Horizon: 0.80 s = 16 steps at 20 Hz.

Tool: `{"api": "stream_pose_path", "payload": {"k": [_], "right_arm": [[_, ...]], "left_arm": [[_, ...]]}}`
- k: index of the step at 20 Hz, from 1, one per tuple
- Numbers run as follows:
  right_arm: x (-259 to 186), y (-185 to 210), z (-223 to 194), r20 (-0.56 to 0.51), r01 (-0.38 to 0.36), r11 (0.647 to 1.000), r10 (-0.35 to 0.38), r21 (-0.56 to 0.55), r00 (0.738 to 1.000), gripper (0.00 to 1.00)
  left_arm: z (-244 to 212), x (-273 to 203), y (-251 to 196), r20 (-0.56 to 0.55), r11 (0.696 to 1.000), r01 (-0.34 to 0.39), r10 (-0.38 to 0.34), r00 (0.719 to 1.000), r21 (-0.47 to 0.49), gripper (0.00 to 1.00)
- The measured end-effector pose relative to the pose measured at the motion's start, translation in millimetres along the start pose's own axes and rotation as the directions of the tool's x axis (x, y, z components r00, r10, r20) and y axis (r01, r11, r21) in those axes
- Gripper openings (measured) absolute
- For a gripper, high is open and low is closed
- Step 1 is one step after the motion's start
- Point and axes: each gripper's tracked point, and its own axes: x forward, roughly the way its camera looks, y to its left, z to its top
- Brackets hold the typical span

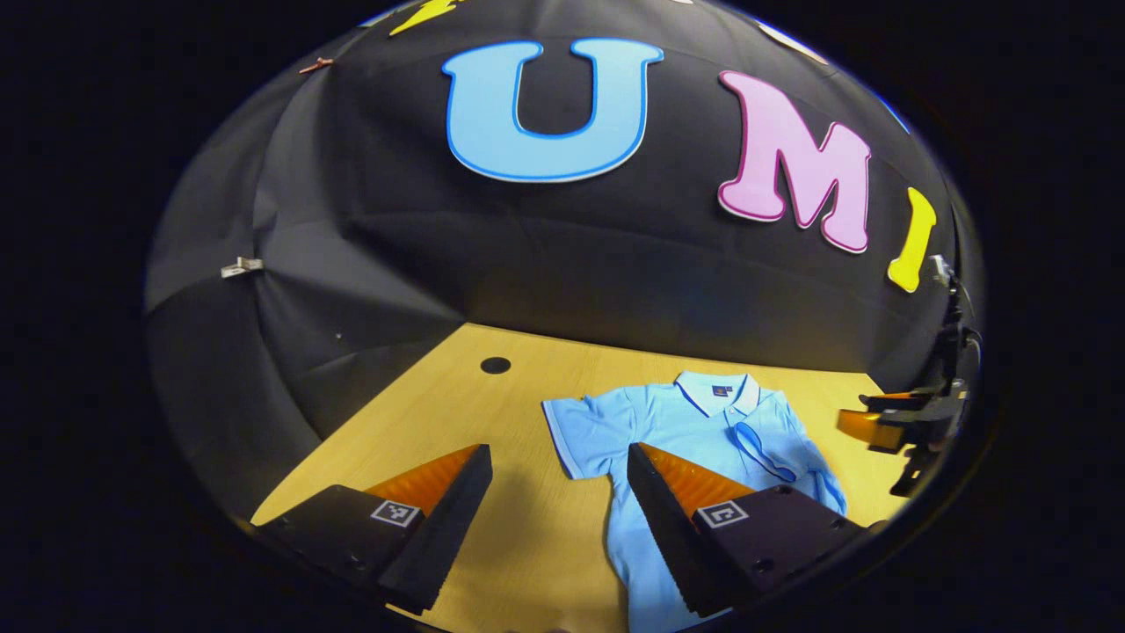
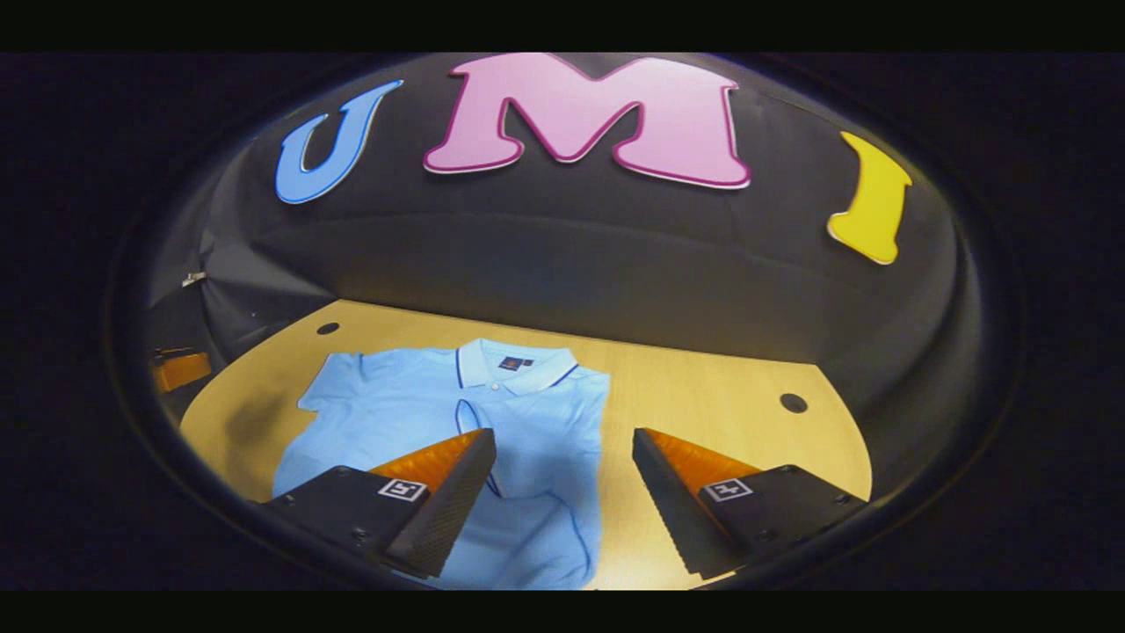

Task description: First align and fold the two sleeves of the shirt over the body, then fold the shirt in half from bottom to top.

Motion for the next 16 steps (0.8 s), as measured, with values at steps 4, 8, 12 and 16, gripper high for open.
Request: {"api": "stream_pose_path", "payload": {"k": [4,8,12,16], "right_arm": [[-30.6,-37.5,-4.4,0.007,0.056,0.998,-0.056,-0.003,0.998,0.98],[-58.5,-63.6,-9.9,0.010,0.100,0.995,-0.100,0.018,0.995,0.98],[-74.3,-75.5,-18.1,0.003,0.126,0.991,-0.126,0.039,0.992,0.98],[-84.6,-77.4,-29.7,-0.013,0.133,0.990,-0.133,0.043,0.991,0.98]], "left_arm": [[-10.1,70.7,-0.7,-0.045,1.000,0.029,-0.029,0.999,-0.007,0.99],[-12.5,139.8,-6.4,-0.068,0.999,0.047,-0.045,0.997,0.024,0.98],[-14.7,195.8,-9.0,-0.092,0.995,0.066,-0.059,0.994,0.079,0.99],[-27.3,233.3,-11.3,-0.133,0.990,0.094,-0.079,0.988,0.108,0.98]]}}
